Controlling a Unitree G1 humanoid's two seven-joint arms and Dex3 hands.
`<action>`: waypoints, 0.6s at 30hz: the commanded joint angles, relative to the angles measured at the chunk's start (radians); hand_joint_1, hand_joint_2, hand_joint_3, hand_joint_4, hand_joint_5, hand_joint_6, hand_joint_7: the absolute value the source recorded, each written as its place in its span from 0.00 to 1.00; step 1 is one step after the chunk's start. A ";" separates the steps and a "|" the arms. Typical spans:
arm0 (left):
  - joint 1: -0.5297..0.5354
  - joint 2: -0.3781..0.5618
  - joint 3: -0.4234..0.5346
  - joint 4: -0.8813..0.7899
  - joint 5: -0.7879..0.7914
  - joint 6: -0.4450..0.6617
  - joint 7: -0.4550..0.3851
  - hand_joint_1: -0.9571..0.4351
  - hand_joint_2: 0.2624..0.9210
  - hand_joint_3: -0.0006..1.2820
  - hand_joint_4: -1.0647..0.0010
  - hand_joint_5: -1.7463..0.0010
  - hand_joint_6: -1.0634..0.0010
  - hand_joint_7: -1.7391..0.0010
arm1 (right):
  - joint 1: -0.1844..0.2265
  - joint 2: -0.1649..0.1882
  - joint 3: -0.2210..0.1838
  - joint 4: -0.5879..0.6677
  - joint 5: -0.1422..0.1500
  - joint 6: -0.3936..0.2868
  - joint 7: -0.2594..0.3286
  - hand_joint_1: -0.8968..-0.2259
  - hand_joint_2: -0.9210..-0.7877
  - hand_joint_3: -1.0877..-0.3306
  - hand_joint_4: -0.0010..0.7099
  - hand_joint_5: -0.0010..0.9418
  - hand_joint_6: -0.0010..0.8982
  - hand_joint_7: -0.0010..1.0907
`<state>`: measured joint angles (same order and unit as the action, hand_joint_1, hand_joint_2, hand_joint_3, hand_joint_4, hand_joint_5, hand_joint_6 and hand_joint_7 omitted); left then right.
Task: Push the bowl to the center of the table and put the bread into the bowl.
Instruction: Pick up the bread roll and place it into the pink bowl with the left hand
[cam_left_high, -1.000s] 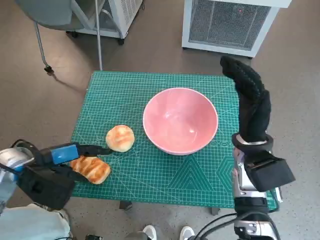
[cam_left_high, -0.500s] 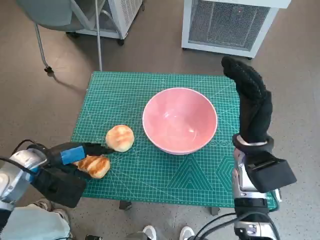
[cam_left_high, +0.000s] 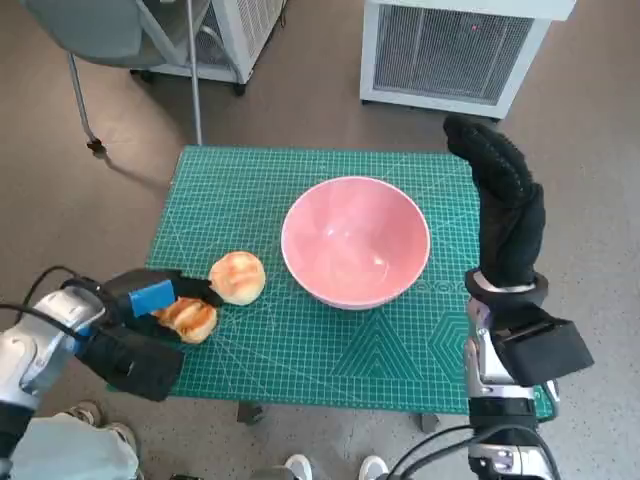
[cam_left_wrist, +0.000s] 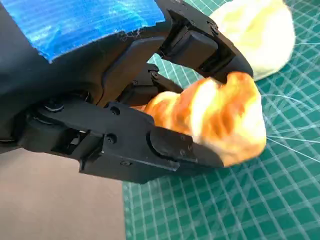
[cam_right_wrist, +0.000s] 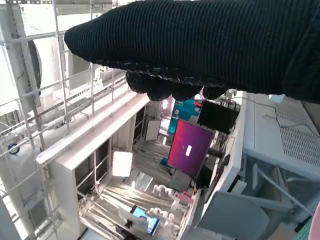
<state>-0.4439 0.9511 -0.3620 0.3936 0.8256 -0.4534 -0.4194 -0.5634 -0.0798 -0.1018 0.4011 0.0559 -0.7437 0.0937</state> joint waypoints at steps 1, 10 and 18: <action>0.022 0.018 -0.020 0.038 -0.029 -0.060 -0.033 0.69 1.00 0.06 0.35 0.29 0.41 0.37 | 0.025 0.000 -0.002 0.008 0.014 0.017 0.004 0.60 0.00 0.32 0.43 0.01 0.00 0.59; 0.015 0.057 0.106 -0.089 -0.242 -0.084 -0.109 0.69 1.00 0.06 0.38 0.30 0.40 0.35 | 0.026 -0.002 -0.001 0.011 0.031 0.017 0.011 0.60 0.00 0.32 0.43 0.01 0.00 0.59; -0.037 0.046 0.248 -0.297 -0.432 0.010 -0.203 0.69 1.00 0.11 0.47 0.29 0.43 0.28 | 0.024 -0.005 -0.004 0.012 0.041 0.020 0.019 0.60 0.00 0.32 0.43 0.01 0.00 0.59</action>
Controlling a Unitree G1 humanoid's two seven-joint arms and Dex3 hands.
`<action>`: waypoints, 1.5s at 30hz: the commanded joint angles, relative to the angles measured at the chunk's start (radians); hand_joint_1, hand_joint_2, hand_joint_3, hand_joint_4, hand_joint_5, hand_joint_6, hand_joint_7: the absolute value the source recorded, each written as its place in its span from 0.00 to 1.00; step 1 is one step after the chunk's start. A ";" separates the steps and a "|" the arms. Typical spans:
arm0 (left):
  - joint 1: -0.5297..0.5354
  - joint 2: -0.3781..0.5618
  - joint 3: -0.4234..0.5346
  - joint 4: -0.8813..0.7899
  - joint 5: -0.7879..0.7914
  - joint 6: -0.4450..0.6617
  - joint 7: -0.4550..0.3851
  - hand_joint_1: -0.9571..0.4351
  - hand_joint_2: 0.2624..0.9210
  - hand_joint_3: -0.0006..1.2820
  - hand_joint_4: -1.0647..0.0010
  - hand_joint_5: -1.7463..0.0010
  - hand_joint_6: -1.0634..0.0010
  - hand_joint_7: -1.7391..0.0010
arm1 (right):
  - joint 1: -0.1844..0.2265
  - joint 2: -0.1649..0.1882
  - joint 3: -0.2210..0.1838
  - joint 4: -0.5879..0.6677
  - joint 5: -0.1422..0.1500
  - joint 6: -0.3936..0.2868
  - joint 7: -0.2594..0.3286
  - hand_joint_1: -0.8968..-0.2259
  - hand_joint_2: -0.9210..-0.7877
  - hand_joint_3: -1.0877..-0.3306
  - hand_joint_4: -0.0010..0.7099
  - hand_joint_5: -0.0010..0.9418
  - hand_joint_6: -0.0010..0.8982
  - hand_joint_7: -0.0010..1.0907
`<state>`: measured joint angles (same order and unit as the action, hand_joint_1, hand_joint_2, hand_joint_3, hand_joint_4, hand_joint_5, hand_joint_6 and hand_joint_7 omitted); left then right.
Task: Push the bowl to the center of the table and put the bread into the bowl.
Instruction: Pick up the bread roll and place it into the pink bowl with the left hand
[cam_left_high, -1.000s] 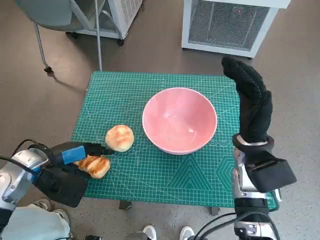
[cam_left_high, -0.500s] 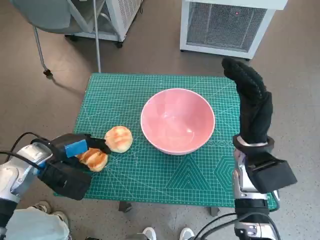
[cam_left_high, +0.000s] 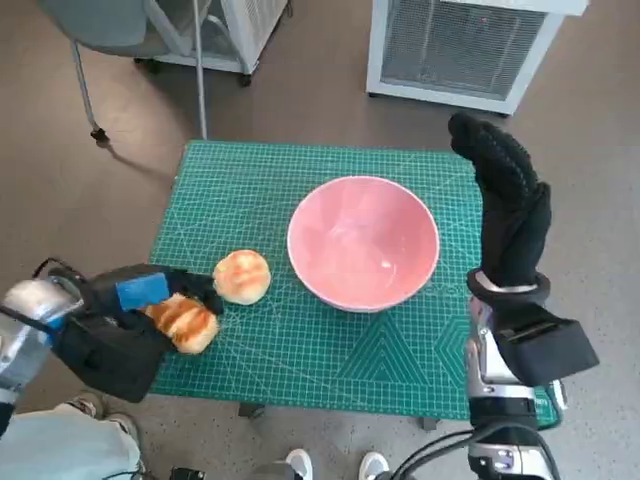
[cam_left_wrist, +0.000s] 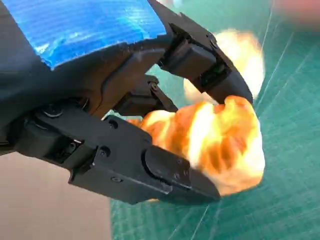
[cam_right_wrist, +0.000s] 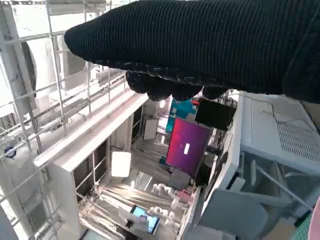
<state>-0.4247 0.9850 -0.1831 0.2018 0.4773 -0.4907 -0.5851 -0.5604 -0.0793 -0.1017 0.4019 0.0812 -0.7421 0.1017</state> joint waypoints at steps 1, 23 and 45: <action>-0.075 0.005 0.081 -0.131 -0.098 0.066 -0.045 0.69 1.00 0.11 0.48 0.29 0.43 0.27 | 0.020 -0.007 -0.005 0.012 0.017 0.018 0.012 0.60 0.00 0.32 0.43 0.01 0.00 0.59; -0.510 -0.328 -0.059 -0.064 -0.026 0.030 0.058 0.69 1.00 0.11 0.47 0.29 0.45 0.26 | 0.020 -0.011 -0.011 0.015 0.031 0.015 0.032 0.61 0.00 0.32 0.43 0.01 0.00 0.58; -0.793 -0.611 -0.334 0.657 0.295 -0.071 0.349 0.69 1.00 0.05 0.37 0.36 0.38 0.30 | 0.056 -0.033 -0.023 -0.028 0.019 0.017 0.016 0.60 0.00 0.34 0.43 0.01 0.00 0.58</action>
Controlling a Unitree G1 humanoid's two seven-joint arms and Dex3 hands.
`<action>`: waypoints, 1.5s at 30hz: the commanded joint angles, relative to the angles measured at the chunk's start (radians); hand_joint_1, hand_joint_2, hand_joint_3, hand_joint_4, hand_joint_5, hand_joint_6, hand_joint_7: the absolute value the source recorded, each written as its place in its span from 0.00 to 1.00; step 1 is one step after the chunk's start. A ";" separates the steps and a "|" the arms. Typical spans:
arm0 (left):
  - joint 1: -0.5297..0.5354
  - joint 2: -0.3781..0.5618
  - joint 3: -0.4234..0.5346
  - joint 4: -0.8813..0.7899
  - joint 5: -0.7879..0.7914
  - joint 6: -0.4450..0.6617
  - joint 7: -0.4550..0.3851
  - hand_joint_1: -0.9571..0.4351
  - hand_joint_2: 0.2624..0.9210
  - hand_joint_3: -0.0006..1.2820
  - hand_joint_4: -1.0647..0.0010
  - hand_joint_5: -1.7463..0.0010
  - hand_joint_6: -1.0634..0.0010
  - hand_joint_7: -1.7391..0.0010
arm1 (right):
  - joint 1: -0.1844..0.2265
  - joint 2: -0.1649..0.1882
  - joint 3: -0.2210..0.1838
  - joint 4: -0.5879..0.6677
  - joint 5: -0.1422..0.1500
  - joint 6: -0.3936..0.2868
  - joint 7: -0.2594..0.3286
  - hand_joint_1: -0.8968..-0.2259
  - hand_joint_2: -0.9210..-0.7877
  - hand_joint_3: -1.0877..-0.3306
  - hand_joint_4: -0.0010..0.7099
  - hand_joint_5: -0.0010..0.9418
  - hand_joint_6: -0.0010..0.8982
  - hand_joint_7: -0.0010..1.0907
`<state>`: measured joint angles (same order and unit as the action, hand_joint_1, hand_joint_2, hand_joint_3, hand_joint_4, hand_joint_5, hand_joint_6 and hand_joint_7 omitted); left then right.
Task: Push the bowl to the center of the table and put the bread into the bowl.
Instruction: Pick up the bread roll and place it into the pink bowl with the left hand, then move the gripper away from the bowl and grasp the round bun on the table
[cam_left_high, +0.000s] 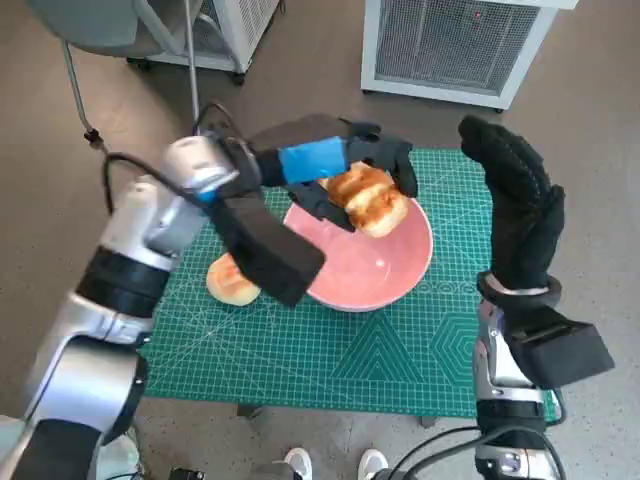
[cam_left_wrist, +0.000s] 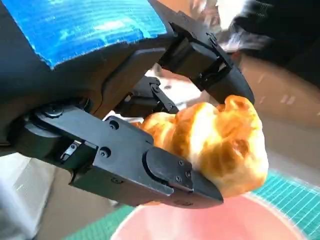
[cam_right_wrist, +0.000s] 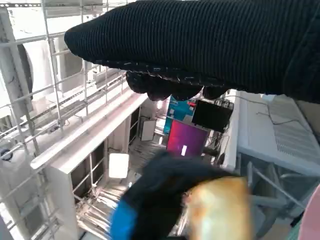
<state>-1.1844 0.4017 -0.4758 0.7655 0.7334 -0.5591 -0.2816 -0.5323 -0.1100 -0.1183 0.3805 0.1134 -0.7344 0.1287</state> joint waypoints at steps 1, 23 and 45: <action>-0.035 -0.032 -0.047 0.111 0.045 -0.007 0.055 0.69 1.00 0.05 0.37 0.36 0.38 0.30 | 0.028 -0.002 -0.006 -0.009 -0.017 0.009 -0.014 0.59 0.00 0.34 0.43 0.01 0.00 0.58; 0.068 0.015 -0.013 0.010 -0.081 0.114 -0.233 0.64 0.83 0.01 0.93 1.00 0.74 0.95 | 0.027 0.011 0.002 -0.008 -0.049 0.009 -0.055 0.59 0.00 0.34 0.44 0.01 0.00 0.58; 0.334 0.380 0.230 -0.546 -0.261 0.247 -0.517 0.60 0.71 0.00 1.00 1.00 0.89 1.00 | 0.026 0.026 0.014 -0.007 -0.023 0.018 -0.036 0.61 0.00 0.34 0.43 0.01 0.00 0.58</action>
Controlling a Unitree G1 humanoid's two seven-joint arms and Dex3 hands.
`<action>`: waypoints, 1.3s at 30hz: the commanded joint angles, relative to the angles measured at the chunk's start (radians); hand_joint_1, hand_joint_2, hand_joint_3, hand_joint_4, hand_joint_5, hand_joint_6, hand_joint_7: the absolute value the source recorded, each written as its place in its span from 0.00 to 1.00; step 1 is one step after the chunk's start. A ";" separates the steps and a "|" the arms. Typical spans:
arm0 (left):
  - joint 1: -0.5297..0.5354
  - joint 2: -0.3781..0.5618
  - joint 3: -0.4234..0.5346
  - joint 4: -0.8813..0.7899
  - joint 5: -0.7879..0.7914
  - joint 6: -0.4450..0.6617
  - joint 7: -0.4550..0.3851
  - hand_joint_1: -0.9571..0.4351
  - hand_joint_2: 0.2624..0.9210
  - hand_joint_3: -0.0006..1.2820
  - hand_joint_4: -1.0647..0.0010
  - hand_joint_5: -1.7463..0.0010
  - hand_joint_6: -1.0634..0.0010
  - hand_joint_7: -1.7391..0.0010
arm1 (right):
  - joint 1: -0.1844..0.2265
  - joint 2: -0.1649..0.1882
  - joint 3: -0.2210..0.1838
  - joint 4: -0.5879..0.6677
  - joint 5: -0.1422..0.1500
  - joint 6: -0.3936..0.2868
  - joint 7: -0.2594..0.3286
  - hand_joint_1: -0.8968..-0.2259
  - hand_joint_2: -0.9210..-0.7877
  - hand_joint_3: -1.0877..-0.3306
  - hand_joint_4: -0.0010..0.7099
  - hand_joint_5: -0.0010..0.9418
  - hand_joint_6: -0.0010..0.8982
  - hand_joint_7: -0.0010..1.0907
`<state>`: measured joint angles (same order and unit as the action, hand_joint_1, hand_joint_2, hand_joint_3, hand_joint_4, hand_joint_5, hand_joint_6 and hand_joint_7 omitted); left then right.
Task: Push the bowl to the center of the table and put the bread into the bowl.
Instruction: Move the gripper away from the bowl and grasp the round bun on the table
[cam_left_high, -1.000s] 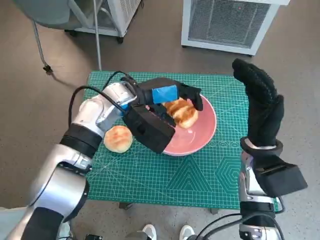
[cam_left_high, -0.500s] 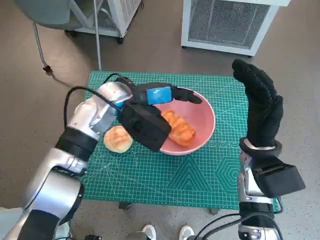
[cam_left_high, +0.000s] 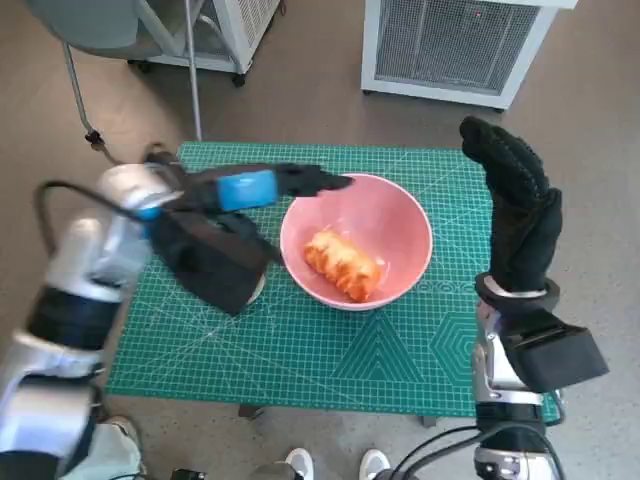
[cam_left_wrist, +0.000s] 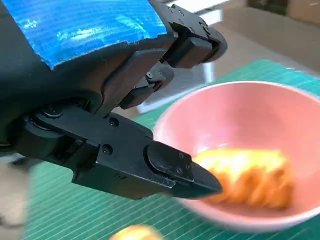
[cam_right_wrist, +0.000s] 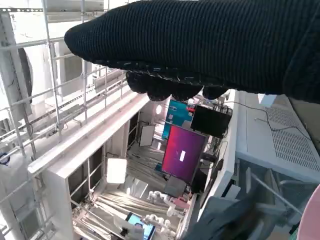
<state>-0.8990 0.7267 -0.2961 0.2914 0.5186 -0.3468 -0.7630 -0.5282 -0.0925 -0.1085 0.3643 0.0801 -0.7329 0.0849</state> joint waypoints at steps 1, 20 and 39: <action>0.059 0.065 0.060 -0.086 -0.055 0.042 -0.042 0.62 0.71 0.00 1.00 1.00 0.89 1.00 | 0.023 0.009 0.004 0.008 0.012 0.017 0.008 0.61 0.00 0.33 0.43 0.01 0.00 0.58; 0.200 0.182 0.114 -0.121 -0.038 0.063 -0.026 0.66 0.71 0.00 1.00 1.00 0.91 1.00 | 0.003 0.018 0.014 0.034 0.018 0.022 0.023 0.60 0.00 0.33 0.43 0.01 0.00 0.59; 0.194 0.091 -0.018 0.028 0.085 0.069 0.030 0.63 0.71 0.00 1.00 1.00 0.86 0.99 | 0.004 0.002 0.006 0.026 0.022 0.027 0.043 0.61 0.00 0.33 0.43 0.01 0.00 0.58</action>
<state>-0.6922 0.8408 -0.2849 0.2796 0.5807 -0.2757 -0.7489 -0.5342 -0.0804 -0.0986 0.3819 0.0877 -0.7239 0.1158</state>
